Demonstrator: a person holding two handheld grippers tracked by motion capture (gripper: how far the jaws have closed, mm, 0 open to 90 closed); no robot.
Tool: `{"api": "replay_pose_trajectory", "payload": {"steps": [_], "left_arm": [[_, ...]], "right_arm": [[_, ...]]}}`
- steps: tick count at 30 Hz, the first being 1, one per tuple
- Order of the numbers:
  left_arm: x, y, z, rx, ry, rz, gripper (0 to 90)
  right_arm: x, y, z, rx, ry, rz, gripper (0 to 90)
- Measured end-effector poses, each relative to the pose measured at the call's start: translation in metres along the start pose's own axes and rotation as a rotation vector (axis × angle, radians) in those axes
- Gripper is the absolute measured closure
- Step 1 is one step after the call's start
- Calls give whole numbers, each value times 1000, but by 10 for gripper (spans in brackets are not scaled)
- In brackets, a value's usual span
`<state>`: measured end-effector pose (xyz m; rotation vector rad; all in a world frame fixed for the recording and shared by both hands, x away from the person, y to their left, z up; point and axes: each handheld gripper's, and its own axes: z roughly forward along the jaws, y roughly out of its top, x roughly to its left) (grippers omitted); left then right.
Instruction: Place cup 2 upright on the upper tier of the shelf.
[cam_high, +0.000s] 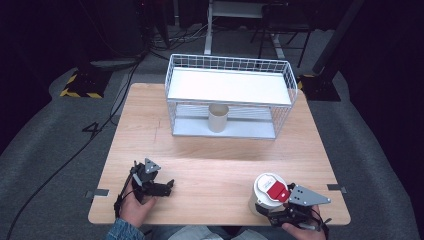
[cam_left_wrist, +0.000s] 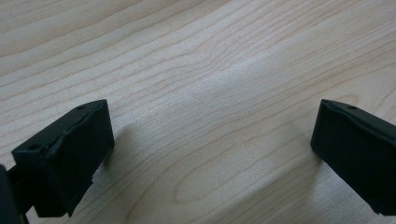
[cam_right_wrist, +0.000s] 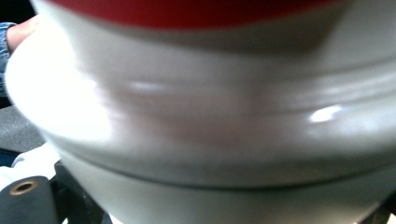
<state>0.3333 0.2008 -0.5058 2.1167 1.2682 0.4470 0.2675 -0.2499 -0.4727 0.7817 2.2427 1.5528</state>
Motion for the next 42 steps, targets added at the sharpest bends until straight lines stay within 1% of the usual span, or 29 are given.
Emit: {"api": "replay_pose_trajectory", "payload": {"steps": [3, 4, 13, 15, 16, 21, 27, 35, 42], "left_arm": [[0, 0, 0, 0, 0, -3, 0], [0, 0, 0, 1, 1, 4, 0], [0, 0, 0, 0, 0, -3, 0], [0, 0, 0, 0, 1, 2, 0], [0, 0, 0, -1, 0, -4, 0], [0, 0, 0, 0, -1, -3, 0], [0, 0, 0, 0, 0, -3, 0], [0, 0, 0, 1, -1, -3, 0], [0, 0, 0, 0, -1, -3, 0]], "right_arm": [[0, 0, 0, 0, -2, 1, 96], [0, 0, 0, 1, -2, 1, 96], [1, 2, 0, 8, -13, -4, 100], [1, 2, -1, 11, -14, -4, 100], [2, 2, -1, 14, -15, -5, 100], [2, 4, -2, 19, -16, -8, 101], [1, 11, -6, 28, -21, -6, 101], [-3, 29, -13, 6, -40, -6, 101], [-7, 44, -15, -2, -56, -2, 101]]}}
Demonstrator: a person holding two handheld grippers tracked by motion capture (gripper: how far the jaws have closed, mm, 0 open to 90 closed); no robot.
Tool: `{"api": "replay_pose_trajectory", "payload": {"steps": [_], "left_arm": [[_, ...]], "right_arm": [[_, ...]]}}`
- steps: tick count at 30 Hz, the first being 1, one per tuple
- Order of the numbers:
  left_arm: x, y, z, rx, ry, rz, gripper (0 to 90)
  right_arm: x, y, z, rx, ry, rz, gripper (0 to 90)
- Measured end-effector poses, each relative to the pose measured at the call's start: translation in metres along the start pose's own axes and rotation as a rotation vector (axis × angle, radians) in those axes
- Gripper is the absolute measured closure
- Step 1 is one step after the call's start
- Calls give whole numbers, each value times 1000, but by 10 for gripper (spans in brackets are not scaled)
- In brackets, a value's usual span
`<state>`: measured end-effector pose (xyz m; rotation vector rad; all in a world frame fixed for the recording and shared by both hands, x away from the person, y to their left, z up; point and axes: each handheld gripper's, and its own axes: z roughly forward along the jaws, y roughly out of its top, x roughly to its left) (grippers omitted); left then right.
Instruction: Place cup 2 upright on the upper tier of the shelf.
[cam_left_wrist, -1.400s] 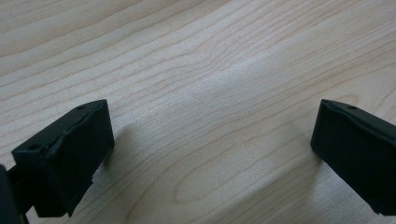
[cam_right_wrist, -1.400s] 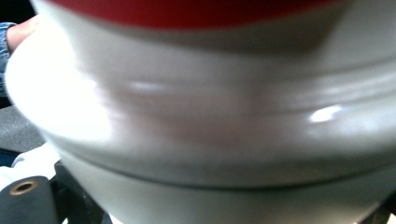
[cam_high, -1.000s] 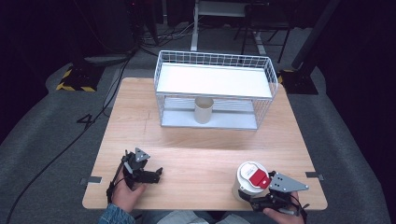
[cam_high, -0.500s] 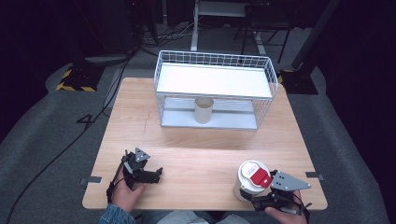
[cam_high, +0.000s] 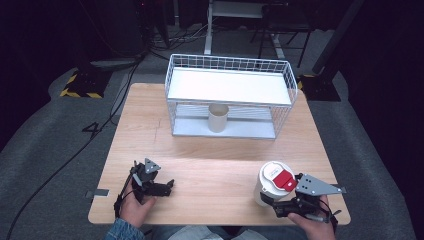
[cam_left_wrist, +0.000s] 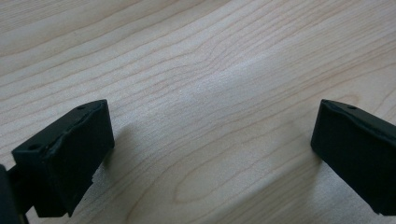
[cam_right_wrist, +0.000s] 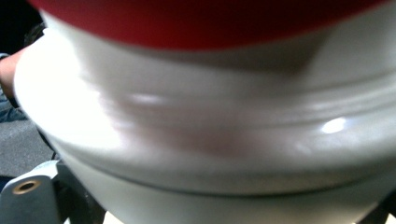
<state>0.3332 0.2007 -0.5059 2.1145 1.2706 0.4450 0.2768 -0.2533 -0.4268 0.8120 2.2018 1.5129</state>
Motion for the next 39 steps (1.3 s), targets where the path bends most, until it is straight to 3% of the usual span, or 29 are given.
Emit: {"api": "replay_pose_trajectory", "payload": {"steps": [9, 23, 39], "left_arm": [[0, 0, 0, 0, 0, 1, 0], [0, 0, 0, 0, 0, 0, 0], [3, 4, 4, -2, 2, 4, 0]], "right_arm": [[-5, 20, -3, -29, -16, 12, 101], [-15, 50, -2, -48, -42, -8, 102], [-39, 103, 11, -62, -63, 11, 102]]}}
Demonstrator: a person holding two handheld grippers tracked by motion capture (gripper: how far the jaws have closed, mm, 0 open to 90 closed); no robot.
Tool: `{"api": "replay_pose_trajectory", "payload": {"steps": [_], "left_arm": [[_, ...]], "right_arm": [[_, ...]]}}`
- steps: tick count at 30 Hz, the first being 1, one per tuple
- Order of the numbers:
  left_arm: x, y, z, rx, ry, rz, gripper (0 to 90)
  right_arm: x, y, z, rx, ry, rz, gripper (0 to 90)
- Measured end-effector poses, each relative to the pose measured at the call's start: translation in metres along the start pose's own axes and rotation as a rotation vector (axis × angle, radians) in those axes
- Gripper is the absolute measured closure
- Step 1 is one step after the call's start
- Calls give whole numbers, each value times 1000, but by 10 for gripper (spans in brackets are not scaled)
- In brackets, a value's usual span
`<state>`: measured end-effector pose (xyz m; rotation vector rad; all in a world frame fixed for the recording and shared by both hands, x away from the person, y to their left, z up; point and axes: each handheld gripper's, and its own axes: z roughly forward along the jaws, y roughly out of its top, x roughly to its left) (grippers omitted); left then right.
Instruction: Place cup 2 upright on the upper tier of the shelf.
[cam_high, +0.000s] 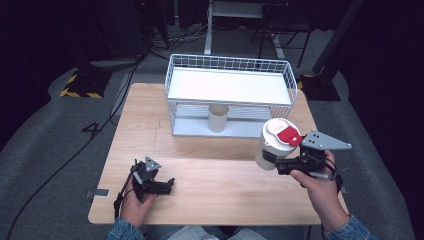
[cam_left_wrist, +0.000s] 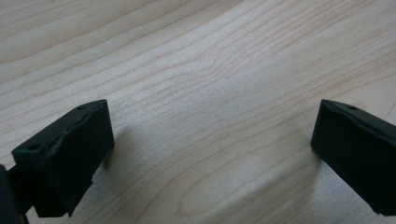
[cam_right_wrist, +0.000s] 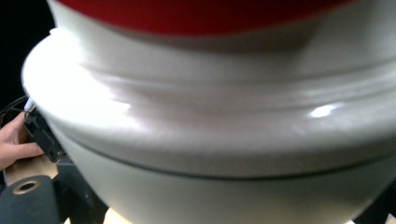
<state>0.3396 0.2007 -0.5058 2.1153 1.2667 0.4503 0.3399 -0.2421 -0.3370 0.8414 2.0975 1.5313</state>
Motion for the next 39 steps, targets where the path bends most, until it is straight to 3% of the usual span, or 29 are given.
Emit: {"api": "replay_pose_trajectory", "payload": {"steps": [5, 22, 39], "left_arm": [[1, 1, 1, 1, -6, 1, 0], [2, 2, 2, -1, -5, -1, 0], [3, 2, 2, 1, 1, 2, 0]], "right_arm": [[-5, 19, 6, -9, -8, -22, 102], [-19, 66, 34, -23, -5, 5, 103], [-46, 104, 69, -37, -56, 20, 103]]}}
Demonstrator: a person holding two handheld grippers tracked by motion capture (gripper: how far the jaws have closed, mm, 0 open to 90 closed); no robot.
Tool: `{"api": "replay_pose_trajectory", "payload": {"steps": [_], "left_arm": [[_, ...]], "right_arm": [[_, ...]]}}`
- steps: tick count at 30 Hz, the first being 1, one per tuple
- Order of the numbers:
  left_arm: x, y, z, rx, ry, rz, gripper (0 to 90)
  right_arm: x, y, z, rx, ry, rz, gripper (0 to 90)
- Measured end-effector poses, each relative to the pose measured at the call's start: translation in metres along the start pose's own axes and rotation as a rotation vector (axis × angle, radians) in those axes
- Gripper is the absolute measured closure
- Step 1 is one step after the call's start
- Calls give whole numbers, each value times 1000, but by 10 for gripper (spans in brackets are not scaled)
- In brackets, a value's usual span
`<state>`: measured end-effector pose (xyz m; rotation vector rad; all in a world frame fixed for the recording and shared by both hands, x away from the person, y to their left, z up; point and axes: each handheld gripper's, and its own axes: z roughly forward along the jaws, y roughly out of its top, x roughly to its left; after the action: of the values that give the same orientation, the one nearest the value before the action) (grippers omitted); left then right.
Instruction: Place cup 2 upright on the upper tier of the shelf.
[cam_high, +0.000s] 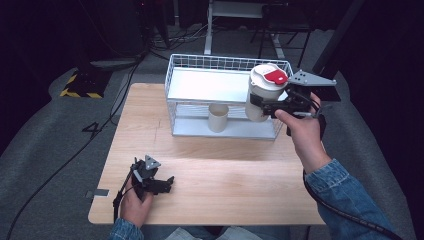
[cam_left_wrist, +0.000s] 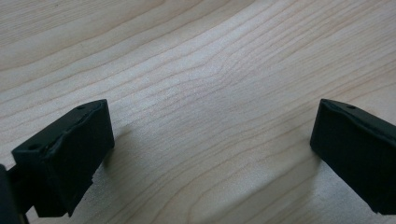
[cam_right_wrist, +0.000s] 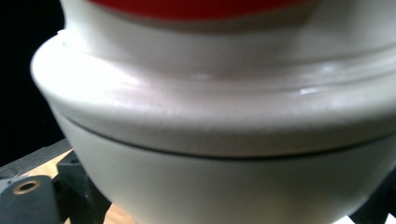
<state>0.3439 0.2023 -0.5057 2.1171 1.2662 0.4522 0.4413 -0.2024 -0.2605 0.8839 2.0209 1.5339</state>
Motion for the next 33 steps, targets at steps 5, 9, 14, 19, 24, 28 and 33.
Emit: {"api": "replay_pose_trajectory", "payload": {"steps": [5, 9, 14, 19, 24, 28, 33], "left_arm": [[0, 0, 0, 0, 0, 0, 0], [0, 0, 0, -1, 0, -2, 1], [0, 0, 0, -1, -1, -6, 1], [0, 0, 0, 1, -2, -7, 1], [0, 0, 0, 0, 0, -6, 1], [0, 0, 0, 0, -1, -7, 1], [0, 0, 0, 0, -1, -7, 1]], "right_arm": [[-6, 9, 13, 0, -17, -3, 103], [-9, 15, 24, 2, -29, -14, 103], [-13, 23, 39, -3, -44, -10, 103], [-16, 29, 57, -14, -66, -11, 103], [-19, 31, 67, -18, -76, -6, 103], [-21, 32, 82, -20, -82, 10, 103], [-21, 33, 99, -14, -83, 21, 103]]}}
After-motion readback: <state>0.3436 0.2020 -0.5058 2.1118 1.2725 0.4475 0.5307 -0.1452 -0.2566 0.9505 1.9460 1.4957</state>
